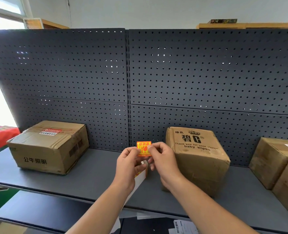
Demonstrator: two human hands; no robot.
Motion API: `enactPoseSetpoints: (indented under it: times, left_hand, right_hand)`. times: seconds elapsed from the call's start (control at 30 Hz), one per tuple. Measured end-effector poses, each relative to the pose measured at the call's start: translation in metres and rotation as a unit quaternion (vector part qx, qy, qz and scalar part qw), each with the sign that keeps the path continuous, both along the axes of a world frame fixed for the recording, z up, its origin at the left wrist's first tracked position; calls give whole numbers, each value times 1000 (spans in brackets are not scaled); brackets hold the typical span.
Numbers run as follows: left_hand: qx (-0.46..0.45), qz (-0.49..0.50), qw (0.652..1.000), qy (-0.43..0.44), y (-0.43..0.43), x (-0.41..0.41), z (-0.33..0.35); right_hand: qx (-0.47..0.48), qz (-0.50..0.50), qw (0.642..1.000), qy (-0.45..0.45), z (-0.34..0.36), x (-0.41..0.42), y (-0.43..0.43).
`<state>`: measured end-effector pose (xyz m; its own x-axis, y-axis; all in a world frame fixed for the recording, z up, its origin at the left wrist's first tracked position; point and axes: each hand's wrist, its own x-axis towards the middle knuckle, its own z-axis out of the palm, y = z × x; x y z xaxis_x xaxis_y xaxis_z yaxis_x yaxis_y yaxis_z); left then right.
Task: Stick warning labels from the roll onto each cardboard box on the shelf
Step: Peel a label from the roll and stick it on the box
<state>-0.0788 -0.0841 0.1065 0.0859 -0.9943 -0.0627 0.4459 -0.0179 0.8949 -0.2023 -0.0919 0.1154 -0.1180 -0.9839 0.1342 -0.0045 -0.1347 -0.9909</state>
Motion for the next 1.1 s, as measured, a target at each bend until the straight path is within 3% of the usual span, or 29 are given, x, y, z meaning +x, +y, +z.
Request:
enactPoseSetpoints:
  times: [0.17, 0.33, 0.67, 0.9, 1.1]
  left_hand:
    - [-25, -6, 998, -52, -4, -4, 5]
    - [-78, -5, 991, -111, -9, -16, 16]
    - [-194, 31, 951, -238, -20, -70, 48]
    - [-186, -29, 944, -269, -16, -123, 61]
    - [-167, -55, 933, -314, -19, -161, 61]
  right_hand:
    - [-27, -15, 999, 7, 12, -8, 13]
    - [-101, -52, 991, 70, 28, -25, 17]
    - [-102, -124, 984, 73, 48, -95, -1]
    - [-117, -166, 972, 118, 60, -165, 17]
    - [-73, -180, 969, 152, 55, -207, 25]
